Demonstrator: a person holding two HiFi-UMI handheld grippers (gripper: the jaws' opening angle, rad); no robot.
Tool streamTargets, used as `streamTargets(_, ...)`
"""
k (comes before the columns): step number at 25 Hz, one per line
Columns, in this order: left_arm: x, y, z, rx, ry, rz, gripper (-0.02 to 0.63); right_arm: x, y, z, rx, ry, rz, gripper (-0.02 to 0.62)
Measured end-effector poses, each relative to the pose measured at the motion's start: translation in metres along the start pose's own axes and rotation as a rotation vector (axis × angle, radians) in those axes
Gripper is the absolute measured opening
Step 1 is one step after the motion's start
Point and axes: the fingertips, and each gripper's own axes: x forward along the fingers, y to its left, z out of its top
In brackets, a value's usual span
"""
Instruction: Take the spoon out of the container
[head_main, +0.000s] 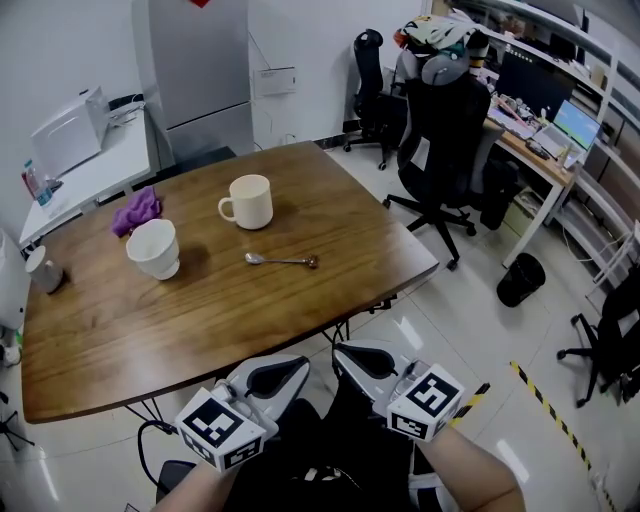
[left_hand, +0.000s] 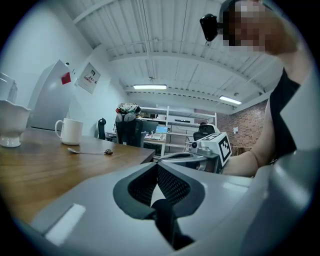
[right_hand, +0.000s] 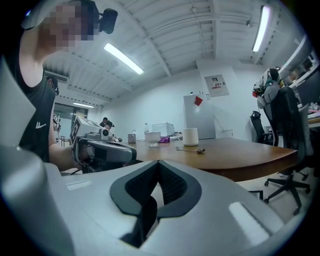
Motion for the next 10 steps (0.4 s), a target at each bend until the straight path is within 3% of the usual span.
streamTargets(10,0.013,-0.009,-0.001,-0.005,0.005,-0.027,0.012,-0.012,-0.007,-0.002,0.0,0.001,-0.027,0.002)
